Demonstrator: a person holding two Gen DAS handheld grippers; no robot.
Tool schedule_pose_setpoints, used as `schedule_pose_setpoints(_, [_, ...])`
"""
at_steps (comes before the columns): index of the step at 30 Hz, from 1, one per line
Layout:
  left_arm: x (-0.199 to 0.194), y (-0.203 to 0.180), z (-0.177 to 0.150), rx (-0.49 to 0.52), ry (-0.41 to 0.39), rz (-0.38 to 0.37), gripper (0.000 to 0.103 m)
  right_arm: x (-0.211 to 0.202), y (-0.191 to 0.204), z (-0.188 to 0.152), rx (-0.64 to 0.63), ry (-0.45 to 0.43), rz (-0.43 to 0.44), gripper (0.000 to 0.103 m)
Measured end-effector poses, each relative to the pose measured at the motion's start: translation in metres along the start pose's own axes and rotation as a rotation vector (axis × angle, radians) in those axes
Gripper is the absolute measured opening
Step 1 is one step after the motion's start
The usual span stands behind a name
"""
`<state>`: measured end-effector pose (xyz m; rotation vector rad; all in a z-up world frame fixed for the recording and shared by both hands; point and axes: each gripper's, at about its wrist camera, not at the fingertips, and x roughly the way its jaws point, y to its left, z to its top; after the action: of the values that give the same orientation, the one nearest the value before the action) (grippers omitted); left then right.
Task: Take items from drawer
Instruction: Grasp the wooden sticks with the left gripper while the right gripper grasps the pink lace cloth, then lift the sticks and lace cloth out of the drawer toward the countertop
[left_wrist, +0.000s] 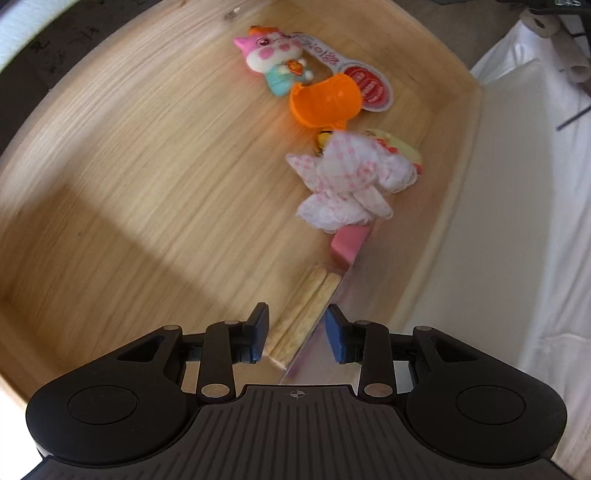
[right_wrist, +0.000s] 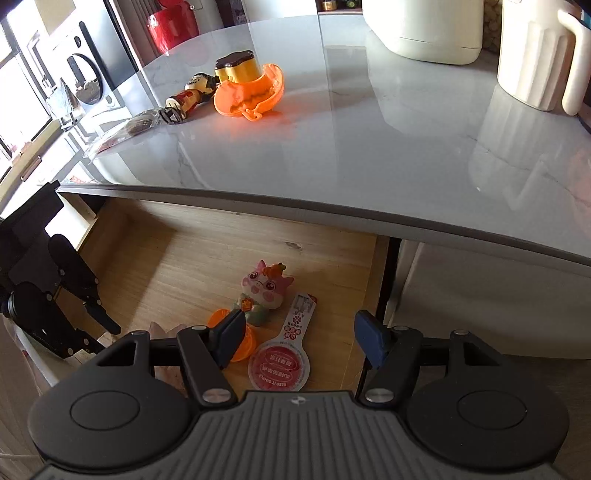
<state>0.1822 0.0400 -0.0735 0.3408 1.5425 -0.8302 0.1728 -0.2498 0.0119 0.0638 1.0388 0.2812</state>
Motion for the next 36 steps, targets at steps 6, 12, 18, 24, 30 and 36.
schedule_pose_setpoints(6, [0.020, 0.002, 0.009, 0.004, 0.051, -0.047, 0.037, 0.003, 0.001, -0.001, -0.010, 0.019, -0.002, 0.066])
schedule_pose_setpoints(12, [0.017, 0.001, 0.009, -0.056, 0.023, -0.001, 0.032, 0.003, 0.004, -0.001, -0.034, 0.026, -0.005, 0.066])
schedule_pose_setpoints(18, [-0.011, 0.000, -0.016, -0.098, -0.061, 0.107, 0.026, 0.024, 0.041, 0.013, -0.145, 0.128, 0.116, 0.066])
schedule_pose_setpoints(24, [-0.050, -0.001, -0.046, -0.205, -0.204, 0.131, 0.026, 0.079, 0.107, 0.020, -0.418, 0.248, 0.109, 0.066])
schedule_pose_setpoints(30, [-0.058, 0.014, -0.052, -0.329, -0.278, 0.151, 0.026, 0.125, 0.151, 0.014, -0.632, 0.413, 0.101, 0.064])
schedule_pose_setpoints(36, [-0.067, 0.004, -0.052, -0.317, -0.323, 0.160, 0.026, 0.139, 0.170, 0.002, -0.728, 0.511, 0.077, 0.024])
